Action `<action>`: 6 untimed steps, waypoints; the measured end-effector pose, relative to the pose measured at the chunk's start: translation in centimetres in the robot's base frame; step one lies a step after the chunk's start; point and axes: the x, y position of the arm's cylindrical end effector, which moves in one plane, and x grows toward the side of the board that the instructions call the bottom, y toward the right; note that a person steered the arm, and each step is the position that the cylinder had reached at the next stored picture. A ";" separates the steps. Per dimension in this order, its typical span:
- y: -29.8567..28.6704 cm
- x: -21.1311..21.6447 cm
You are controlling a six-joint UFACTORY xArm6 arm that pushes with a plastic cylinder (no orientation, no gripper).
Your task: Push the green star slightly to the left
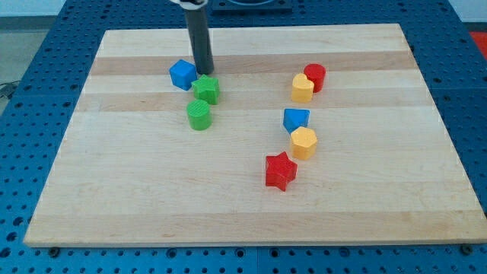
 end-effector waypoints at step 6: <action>-3.2 -1.7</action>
